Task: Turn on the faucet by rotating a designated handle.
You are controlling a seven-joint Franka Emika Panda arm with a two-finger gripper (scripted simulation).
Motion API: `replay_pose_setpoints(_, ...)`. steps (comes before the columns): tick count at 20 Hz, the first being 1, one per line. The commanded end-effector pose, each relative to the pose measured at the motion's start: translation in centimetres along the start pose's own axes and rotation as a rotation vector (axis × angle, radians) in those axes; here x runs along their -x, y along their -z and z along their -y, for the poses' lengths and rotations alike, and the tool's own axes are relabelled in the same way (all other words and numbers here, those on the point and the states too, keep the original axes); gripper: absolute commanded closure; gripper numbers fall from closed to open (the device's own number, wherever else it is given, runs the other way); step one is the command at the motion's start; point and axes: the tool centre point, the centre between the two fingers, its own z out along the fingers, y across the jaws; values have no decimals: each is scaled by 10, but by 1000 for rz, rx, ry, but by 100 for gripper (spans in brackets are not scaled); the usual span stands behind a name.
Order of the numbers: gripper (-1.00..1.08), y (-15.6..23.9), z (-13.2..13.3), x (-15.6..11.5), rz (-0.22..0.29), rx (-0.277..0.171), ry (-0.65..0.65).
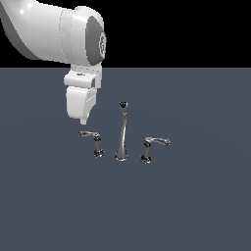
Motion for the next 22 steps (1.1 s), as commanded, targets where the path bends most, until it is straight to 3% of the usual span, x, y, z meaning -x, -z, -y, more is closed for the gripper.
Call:
replay_pose_setpoints(1,108,-12,8,-4,-39,-24,-66)
replay_pose_setpoints(11,108,-35,25,-15,-135,-100,-206)
replay_pose_setpoints(22,108,-38,21,-11,-146,-111,-221)
